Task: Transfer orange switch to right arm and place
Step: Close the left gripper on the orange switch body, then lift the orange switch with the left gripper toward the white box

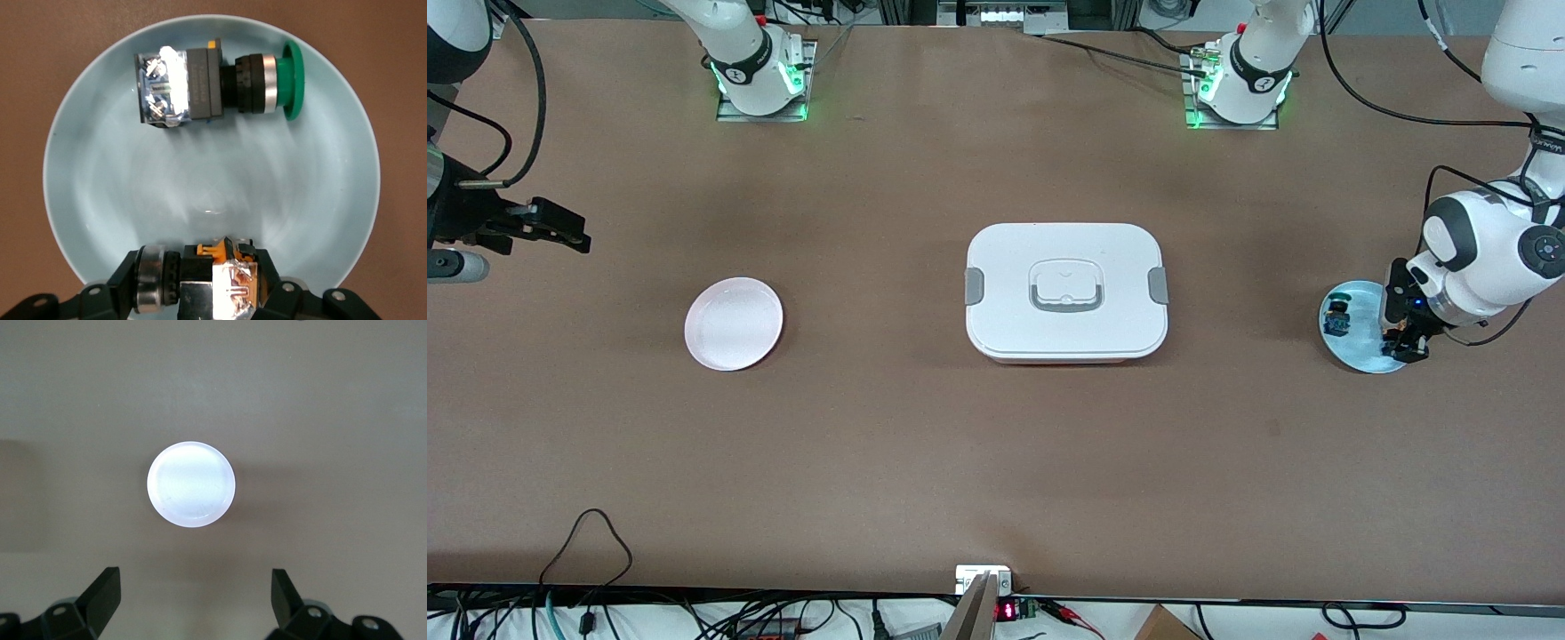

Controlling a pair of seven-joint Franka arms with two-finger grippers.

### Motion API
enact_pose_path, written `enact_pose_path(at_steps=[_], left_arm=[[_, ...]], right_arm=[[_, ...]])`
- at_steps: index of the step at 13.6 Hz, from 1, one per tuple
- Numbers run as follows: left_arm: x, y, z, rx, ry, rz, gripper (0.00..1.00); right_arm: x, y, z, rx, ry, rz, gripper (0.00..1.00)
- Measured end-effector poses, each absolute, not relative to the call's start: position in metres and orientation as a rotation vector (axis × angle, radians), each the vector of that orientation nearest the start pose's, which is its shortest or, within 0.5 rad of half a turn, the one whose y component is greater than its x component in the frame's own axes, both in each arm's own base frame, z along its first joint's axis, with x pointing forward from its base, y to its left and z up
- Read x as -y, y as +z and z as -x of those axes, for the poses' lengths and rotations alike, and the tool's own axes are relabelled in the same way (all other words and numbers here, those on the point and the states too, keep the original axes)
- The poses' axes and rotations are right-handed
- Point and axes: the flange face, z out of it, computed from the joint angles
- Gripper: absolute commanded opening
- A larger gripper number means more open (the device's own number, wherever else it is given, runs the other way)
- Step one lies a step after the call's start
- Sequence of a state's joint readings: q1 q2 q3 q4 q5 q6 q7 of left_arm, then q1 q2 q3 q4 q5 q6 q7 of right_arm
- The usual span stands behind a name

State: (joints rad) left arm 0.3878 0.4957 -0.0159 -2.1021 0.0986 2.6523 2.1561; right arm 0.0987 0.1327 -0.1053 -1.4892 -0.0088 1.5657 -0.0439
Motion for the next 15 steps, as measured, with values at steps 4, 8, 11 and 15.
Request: enact_pose_path(at_steps=[4,8,11,15], left_arm=[[-0.210,0.183,-0.546,-2.457,-0.001,1.880,0.00],[-0.202,0.195,-0.559,-2.521,-0.032,1.945,0.00],[-0.192,0.240,-0.589,-2.631,-0.073,2.013,0.00],[-0.160,0.296,-0.609,-2.758,-0.271,2.159,0.00]], right_arm=[[0.001,0.587,-0.595,0.060,0.068,3.162,1.00],[0.001,0.587,-0.597,0.058,0.052,3.163,1.00],[0.001,0.587,-0.597,0.056,0.048,3.163,1.00],[0.001,0.587,-0.597,0.055,0.047,3.163,1.00]])
